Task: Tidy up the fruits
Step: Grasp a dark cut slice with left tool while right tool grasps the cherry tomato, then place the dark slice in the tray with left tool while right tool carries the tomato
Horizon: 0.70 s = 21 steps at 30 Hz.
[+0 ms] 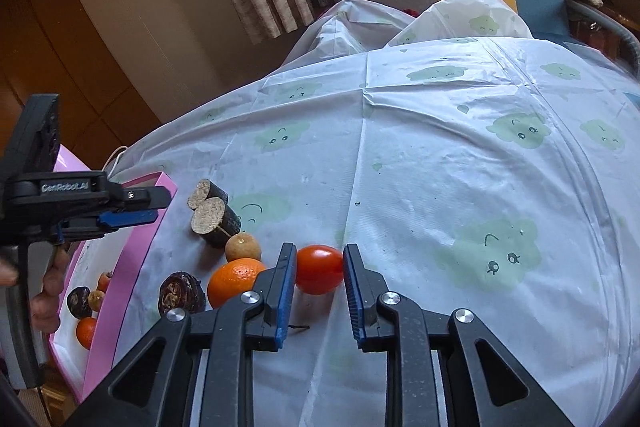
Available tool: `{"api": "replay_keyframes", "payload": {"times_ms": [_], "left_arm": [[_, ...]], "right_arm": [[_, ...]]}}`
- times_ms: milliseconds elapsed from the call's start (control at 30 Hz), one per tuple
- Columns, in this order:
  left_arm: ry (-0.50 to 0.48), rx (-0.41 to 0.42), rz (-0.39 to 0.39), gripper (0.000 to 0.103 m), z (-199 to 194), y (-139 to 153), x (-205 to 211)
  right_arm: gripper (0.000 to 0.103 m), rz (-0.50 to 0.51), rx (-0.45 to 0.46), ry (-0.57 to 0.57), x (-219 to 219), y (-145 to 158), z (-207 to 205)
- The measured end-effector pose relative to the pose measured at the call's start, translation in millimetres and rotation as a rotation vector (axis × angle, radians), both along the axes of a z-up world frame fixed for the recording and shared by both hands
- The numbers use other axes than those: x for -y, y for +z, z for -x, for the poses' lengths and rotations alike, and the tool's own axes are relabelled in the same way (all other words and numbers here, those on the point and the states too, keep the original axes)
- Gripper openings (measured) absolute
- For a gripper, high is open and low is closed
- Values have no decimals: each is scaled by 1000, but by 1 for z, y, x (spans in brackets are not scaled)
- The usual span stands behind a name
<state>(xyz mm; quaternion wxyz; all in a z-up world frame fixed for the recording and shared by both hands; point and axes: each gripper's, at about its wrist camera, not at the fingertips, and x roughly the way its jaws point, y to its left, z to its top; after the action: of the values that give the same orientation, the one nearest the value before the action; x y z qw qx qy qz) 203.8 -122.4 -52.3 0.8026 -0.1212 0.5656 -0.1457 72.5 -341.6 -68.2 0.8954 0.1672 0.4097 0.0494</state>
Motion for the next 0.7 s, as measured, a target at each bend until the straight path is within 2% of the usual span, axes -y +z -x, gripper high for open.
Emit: {"api": "replay_keyframes", "payload": {"times_ms": [100, 167, 267, 333, 433, 467, 500, 567, 700], "left_arm": [[10, -28, 23, 45, -10, -8, 6], [17, -42, 33, 46, -15, -12, 10], [27, -52, 19, 46, -23, -18, 17], [25, -62, -21, 46, -26, -25, 21], [5, -31, -58, 45, -26, -26, 26], [0, -19, -72, 37, -24, -24, 27], [-8, -10, -66, 35, -23, -23, 28], [-29, 9, -97, 34, -19, -21, 32], [-48, 40, -106, 34, -8, -9, 29]], "right_arm": [[33, -1, 5, 7, 3, -2, 2], [33, -8, 8, 12, 4, -3, 3], [36, -10, 12, 24, 5, -4, 1], [36, -14, 7, 34, 4, -4, -2], [36, -26, -16, 59, 0, -7, -6], [34, -19, -24, 67, -2, -8, -7], [28, -15, -32, 71, -4, -9, -7], [28, -21, -39, 72, -4, -10, -6], [28, -20, -42, 56, -2, -11, -5]]}}
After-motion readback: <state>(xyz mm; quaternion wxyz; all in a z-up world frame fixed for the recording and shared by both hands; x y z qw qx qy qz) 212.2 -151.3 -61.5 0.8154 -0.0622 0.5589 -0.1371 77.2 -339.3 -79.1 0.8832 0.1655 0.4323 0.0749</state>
